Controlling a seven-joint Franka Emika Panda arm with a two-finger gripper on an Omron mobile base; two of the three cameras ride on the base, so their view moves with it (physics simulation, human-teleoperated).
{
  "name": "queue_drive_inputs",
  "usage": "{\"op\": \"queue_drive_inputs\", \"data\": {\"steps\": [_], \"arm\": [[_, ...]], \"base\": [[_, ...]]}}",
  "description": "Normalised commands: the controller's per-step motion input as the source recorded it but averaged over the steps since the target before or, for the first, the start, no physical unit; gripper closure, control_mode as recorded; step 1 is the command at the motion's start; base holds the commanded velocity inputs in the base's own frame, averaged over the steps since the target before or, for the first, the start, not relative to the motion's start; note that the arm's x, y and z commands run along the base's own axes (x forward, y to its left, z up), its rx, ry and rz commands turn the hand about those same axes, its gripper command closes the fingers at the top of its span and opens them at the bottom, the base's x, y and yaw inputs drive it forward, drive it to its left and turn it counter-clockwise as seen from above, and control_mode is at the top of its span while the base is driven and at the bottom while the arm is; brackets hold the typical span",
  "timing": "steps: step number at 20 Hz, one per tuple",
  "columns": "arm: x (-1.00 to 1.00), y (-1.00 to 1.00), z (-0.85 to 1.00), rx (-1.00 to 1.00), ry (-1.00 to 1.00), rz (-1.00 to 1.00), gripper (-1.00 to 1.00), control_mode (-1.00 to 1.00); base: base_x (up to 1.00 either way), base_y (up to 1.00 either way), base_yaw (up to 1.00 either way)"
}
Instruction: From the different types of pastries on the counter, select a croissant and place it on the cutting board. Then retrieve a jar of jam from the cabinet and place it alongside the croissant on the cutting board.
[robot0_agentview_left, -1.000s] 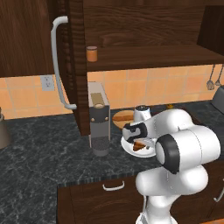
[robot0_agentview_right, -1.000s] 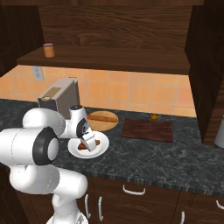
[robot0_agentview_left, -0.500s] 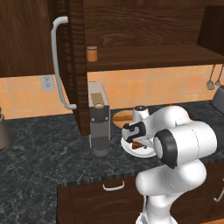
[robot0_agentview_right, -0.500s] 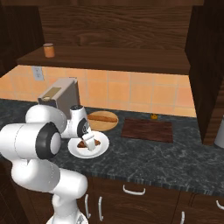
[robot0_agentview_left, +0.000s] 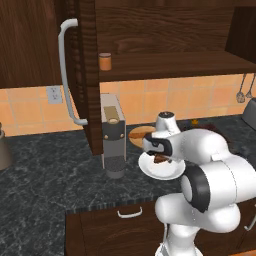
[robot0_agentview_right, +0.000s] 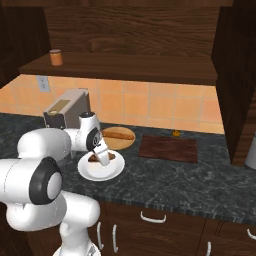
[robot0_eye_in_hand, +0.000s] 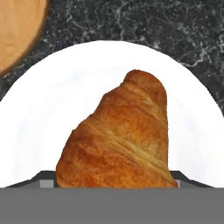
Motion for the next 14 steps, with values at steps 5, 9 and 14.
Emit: {"op": "queue_drive_inputs", "data": {"steps": [5,9,14], "arm": [[0.14,-0.53,0.11,-0.01,-0.03,0.0,1.0,-1.0],[0.11,-0.55,0.11,0.0,-0.01,0.0,1.0,-1.0],[0.28,-0.63,0.23,0.0,-0.01,0.0,1.0,-1.0]], "base": [[0.0,0.0,0.0],[0.0,0.0,0.0],[0.0,0.0,0.0]]}}
